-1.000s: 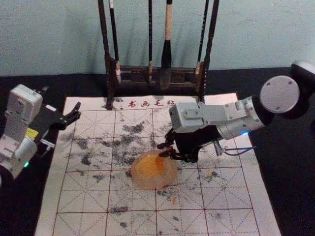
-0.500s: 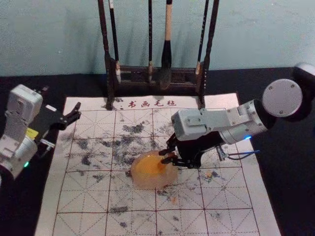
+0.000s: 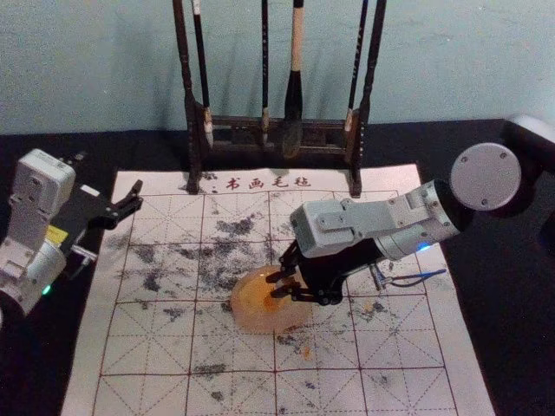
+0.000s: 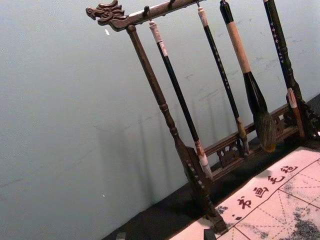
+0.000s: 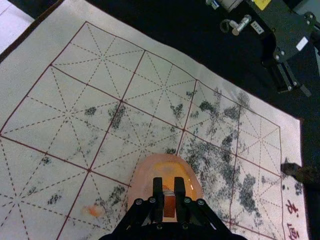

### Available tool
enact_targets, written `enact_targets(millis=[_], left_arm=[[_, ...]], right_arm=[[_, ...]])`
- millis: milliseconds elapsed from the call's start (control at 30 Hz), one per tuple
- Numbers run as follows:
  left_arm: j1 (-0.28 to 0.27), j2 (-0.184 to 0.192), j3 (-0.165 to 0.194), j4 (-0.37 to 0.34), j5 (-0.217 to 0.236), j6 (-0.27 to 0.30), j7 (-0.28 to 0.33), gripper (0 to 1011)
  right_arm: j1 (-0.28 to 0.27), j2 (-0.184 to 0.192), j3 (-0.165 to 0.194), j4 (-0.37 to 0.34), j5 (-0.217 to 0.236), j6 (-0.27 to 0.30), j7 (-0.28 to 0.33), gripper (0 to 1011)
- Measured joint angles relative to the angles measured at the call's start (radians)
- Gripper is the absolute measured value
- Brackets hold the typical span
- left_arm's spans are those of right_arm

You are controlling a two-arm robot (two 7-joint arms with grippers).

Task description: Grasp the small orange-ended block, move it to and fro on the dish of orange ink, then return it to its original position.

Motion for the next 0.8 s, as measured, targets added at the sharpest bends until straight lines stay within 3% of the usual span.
enact_targets(millis=[800], left_arm=[[0.0,0.0,0.0,0.0,0.0,0.0,0.0,1001]], right_arm=[[0.03,-0.066,-0.02,0.074,-0.004,-0.016,-0.008,135]])
